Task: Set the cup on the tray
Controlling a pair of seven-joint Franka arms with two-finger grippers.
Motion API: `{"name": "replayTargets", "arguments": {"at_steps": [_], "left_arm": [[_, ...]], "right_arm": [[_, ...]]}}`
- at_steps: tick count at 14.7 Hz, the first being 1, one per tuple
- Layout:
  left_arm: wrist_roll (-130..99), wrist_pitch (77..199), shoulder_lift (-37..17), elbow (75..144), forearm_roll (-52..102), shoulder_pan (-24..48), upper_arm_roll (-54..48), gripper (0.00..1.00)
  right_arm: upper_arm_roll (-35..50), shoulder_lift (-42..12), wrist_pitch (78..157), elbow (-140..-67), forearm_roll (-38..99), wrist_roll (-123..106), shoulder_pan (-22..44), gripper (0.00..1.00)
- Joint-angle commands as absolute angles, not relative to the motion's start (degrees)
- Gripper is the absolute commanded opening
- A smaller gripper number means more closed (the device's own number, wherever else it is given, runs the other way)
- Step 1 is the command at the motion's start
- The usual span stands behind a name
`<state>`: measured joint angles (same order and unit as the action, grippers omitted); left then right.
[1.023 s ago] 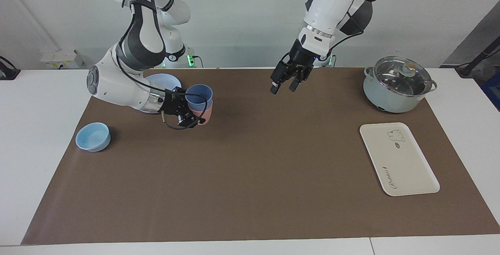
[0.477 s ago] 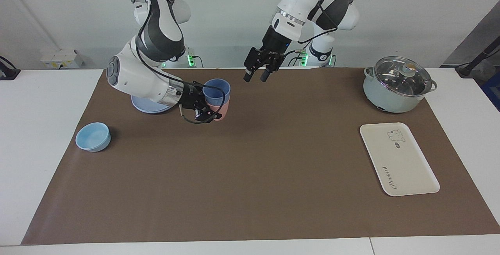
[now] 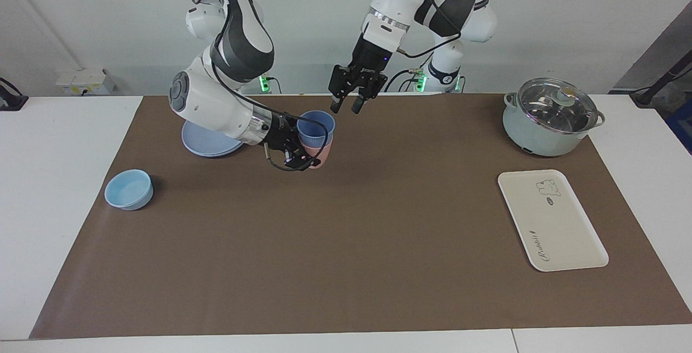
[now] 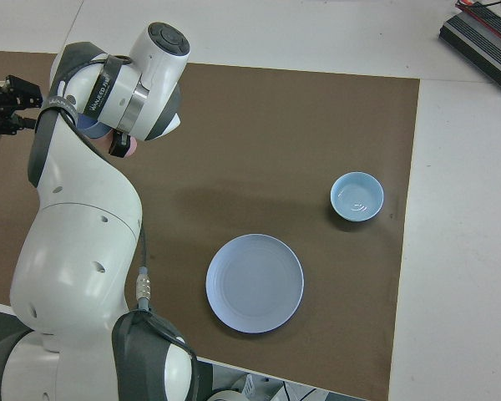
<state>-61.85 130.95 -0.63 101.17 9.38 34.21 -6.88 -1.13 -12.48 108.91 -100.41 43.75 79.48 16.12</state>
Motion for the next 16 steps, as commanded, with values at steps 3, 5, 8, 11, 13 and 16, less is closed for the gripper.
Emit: {"name": "replayTargets", "arguments": {"at_steps": [3, 5, 8, 11, 13, 16], "left_arm": [[-62.58, 128.15, -6.06, 95.8, 4.92, 36.56, -6.59, 0.49], [-62.4, 128.06, -6.24, 95.89, 4.83, 36.21, -6.59, 0.38], [-62.14, 127.27, -6.24, 95.71, 4.75, 35.6, -6.33, 0.33], [-62.14, 125.25, -6.24, 95.1, 2.03, 35.6, -6.06, 0.0], [-62.14, 124.28, -6.24, 94.57, 1.93, 35.6, -5.98, 0.0], [-62.23, 119.81, -7.2, 91.16, 1.93, 35.6, -5.98, 0.0]], "right_arm": [[-1.32, -11.25, 113.29, -101.87, 45.09, 83.14, 18.37, 0.0], [-1.32, -11.25, 113.47, -101.87, 45.09, 83.23, 18.63, 0.0], [-1.32, -11.25, 113.64, -101.87, 44.83, 83.23, 18.72, 0.0], [-1.32, -11.25, 113.64, -101.87, 44.74, 83.23, 18.72, 0.0], [-1.32, -11.25, 113.73, -101.87, 44.56, 83.23, 18.72, 0.0], [-1.32, -11.34, 113.73, -101.87, 44.47, 83.23, 18.72, 0.0]]}}
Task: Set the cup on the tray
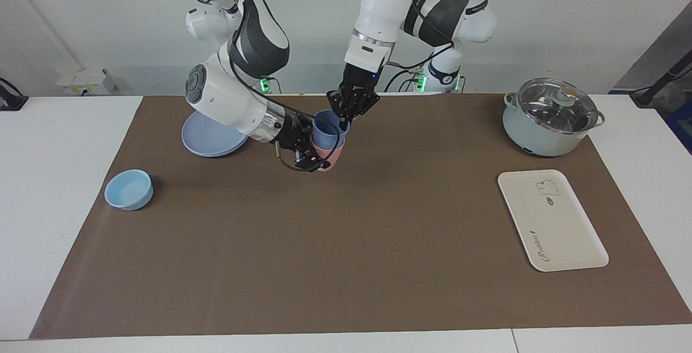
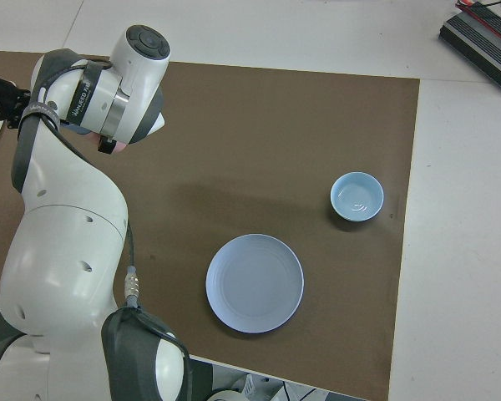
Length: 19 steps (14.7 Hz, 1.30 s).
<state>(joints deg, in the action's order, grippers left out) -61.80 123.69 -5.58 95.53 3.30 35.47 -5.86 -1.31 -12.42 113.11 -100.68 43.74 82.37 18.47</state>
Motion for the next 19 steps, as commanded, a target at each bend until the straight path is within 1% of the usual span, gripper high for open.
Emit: {"name": "replayTargets", "arguments": {"at_steps": [1, 6, 9, 11, 13, 14, 16, 19], "left_arm": [[-62.23, 118.05, -7.47, 89.84, 2.11, 35.6, -5.98, 0.0], [-61.96, 111.9, -6.33, 86.67, 2.2, 34.55, -5.28, 0.0], [-61.18, 106.45, -4.49, 84.73, 2.81, 30.68, -5.8, 0.0], [-60.74, 105.56, -3.69, 83.59, 4.21, 29.02, -5.63, 0.0], [-57.58, 105.56, -2.55, 84.28, 4.57, 27.6, -5.54, 0.0], [-56.7, 105.47, -1.85, 85.59, 4.66, 26.9, -5.19, 0.0], [-49.44, 105.56, 0.78, 90.94, 5.27, 22.44, -5.01, 0.0], [-33.02, 106.61, 4.56, 99.29, 8.87, 11.9, -5.01, 0.0]], "right_arm": [[-1.32, -11.34, 113.73, -101.87, 44.47, 83.23, 18.63, 0.0], [-1.58, -11.43, 113.82, -101.87, 44.38, 82.88, 17.58, 0.0], [-1.76, -11.43, 114.25, -102.04, 44.21, 82.27, 17.05, 0.0], [-1.76, -11.43, 116.53, -102.74, 44.03, 82.18, 15.65, 0.0], [-1.76, -11.86, 116.63, -102.74, 44.03, 81.48, 14.34, 0.0], [-1.76, -12.21, 116.63, -102.92, 44.03, 80.6, 13.2, 0.0], [-1.67, -12.83, 116.63, -103.8, 44.29, 78.32, 10.3, 0.0], [-1.58, -14.93, 116.37, -104.33, 46.22, 73.58, 5.38, 0.0]]}}
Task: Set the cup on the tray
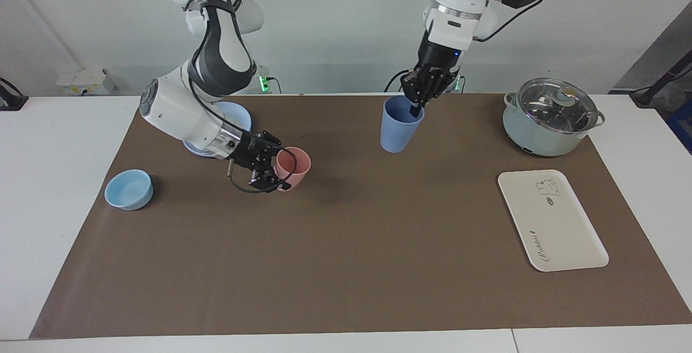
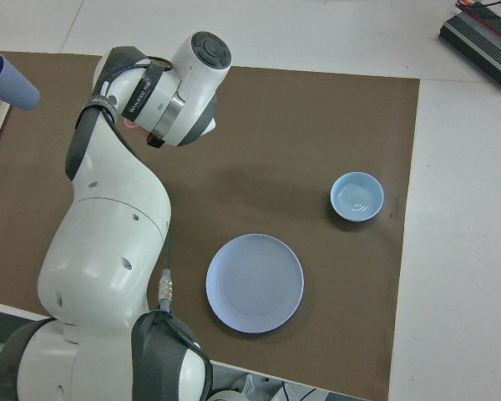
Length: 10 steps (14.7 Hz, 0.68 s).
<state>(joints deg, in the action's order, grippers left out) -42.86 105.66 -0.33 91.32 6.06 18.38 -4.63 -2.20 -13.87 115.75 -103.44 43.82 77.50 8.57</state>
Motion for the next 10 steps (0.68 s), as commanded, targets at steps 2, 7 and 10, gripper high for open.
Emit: {"name": "replayTargets", "arguments": {"at_steps": [2, 7, 10], "left_arm": [[-22.02, 110.54, 7.54, 106.92, 9.23, 5.3, -5.01, 0.0], [-2.15, 120.05, 3.54, 113.38, 10.97, -8.14, -4.92, 0.0], [5.6, 124.62, -1.91, 113.11, 13.89, -14.14, -4.92, 0.0]], "right_arm": [[-1.58, -16.6, 115.76, -104.41, 48.33, 68.93, 1.69, 0.0], [-1.49, -22.49, 107.87, -103.8, 55.7, 53.3, -8.94, 0.0], [-1.49, -25.04, 103.72, -103.36, 56.78, 48.35, -13.61, 0.0]]}}
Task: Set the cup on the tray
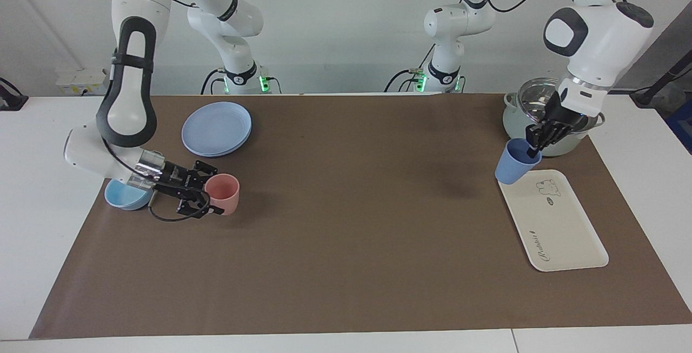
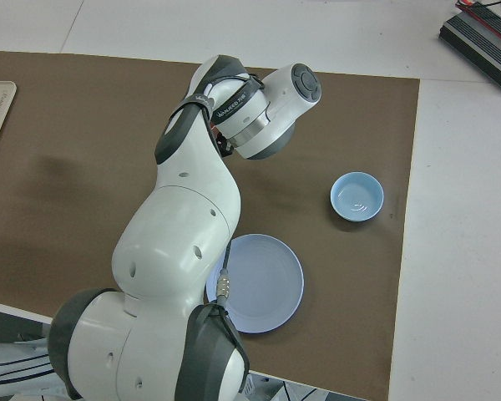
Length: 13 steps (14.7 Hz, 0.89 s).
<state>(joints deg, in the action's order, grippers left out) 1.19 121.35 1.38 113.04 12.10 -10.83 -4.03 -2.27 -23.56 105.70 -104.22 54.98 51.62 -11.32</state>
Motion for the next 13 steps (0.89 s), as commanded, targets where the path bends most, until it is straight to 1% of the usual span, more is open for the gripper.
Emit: {"name": "replayTargets", "arguments": {"at_steps": [1, 3, 5, 8, 10, 11, 12, 13], "left_arm": [[9.02, 126.63, -3.41, 113.55, 13.97, -15.28, -4.92, 0.0], [11.68, 130.06, -6.14, 113.64, 13.98, -17.22, -4.92, 0.0], [14.31, 132.62, -9.39, 112.15, 14.06, -19.5, -4.92, 0.0], [17.66, 136.22, -11.94, 113.2, 14.15, -20.13, -4.92, 0.0], [17.67, 136.93, -12.3, 113.29, 14.15, -19.6, -5.01, 0.01], [17.75, 136.93, -12.39, 112.77, 14.15, -19.43, -5.01, 0.81], [17.75, 136.5, -12.57, 112.07, 14.15, -19.42, -5.01, 1.0], [17.75, 135.89, -12.57, 110.49, 14.06, -19.34, -5.1, 1.0]], "right_arm": [[-1.41, -26.44, 102.58, -103.27, 57.04, 46.77, -15.19, 0.0], [-1.49, -27.42, 102.13, -103.09, 57.66, 43.43, -16.35, 0.0], [-1.49, -28.55, 102.04, -103.27, 57.66, 41.41, -16.96, 0.0], [-1.58, -29.0, 101.78, -103.53, 57.83, 39.9, -17.67, 0.0], [-1.67, -28.92, 101.86, -103.88, 57.83, 39.81, -18.19, 0.0], [-1.67, -28.83, 102.3, -104.32, 57.83, 39.73, -18.37, 0.0], [-1.76, -28.83, 103.44, -104.67, 57.83, 39.81, -18.28, 0.0], [-1.76, -28.83, 104.84, -104.85, 57.57, 39.9, -18.19, 0.31]]}}
